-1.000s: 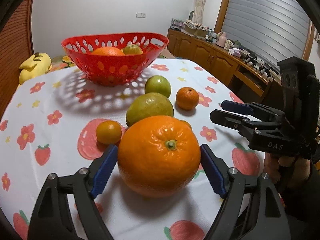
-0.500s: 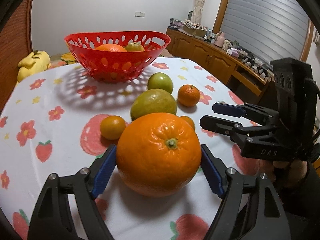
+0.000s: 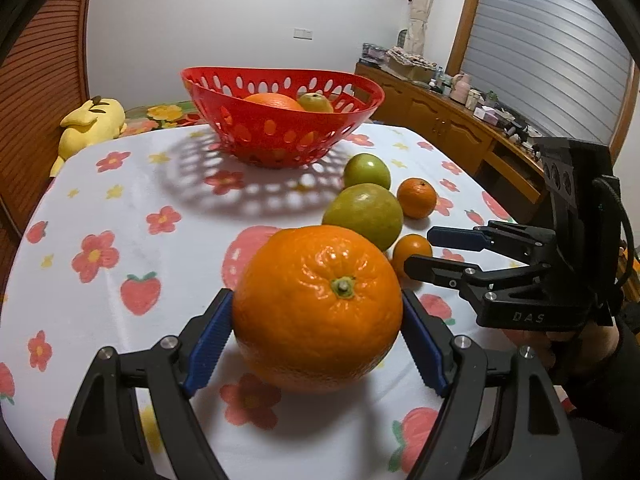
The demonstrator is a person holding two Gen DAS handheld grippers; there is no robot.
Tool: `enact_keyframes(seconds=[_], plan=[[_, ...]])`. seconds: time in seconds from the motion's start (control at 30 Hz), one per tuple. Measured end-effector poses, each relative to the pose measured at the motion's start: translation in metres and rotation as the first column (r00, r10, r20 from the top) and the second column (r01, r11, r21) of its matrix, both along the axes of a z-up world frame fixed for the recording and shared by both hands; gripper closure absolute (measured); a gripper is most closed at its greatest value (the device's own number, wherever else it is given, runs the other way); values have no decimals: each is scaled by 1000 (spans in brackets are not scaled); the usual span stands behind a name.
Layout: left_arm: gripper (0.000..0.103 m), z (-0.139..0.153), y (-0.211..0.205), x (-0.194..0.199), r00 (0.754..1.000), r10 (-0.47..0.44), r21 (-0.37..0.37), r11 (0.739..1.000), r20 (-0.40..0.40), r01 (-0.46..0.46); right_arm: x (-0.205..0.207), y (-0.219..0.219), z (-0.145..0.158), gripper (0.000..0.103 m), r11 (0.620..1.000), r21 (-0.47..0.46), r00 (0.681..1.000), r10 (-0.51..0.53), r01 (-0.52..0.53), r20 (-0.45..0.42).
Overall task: Organize fruits
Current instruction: 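Grasp the large orange with the left tool while the right tool grasps a small orange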
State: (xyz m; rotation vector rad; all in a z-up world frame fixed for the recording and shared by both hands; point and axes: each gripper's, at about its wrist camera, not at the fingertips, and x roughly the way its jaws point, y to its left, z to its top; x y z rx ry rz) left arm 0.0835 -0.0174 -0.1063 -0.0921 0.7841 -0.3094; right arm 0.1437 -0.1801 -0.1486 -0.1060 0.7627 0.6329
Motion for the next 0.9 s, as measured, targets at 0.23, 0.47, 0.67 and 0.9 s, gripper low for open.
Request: enact_keyframes(seconds=[0.23,0.47,0.67,0.9], plan=[[23,3,2,-2,1000,1,-2,1000,8,-1,7,6,-6,49,1000,-25,999,5,-6,-39],[23,9,3,-2,1000,3,-5,1000,24,-3,10,6,-9,65,1000,-18,997,23,-25,-77],[23,18,6,-1,999,16,-10,1000,45,-16,4,-2,-4,66,1000,-8,998,26,-26,-64],[23,33,7,1,997,20,-7,1000,80,-20,0,-20,19,66,999,33,1000,6,-6,-16]])
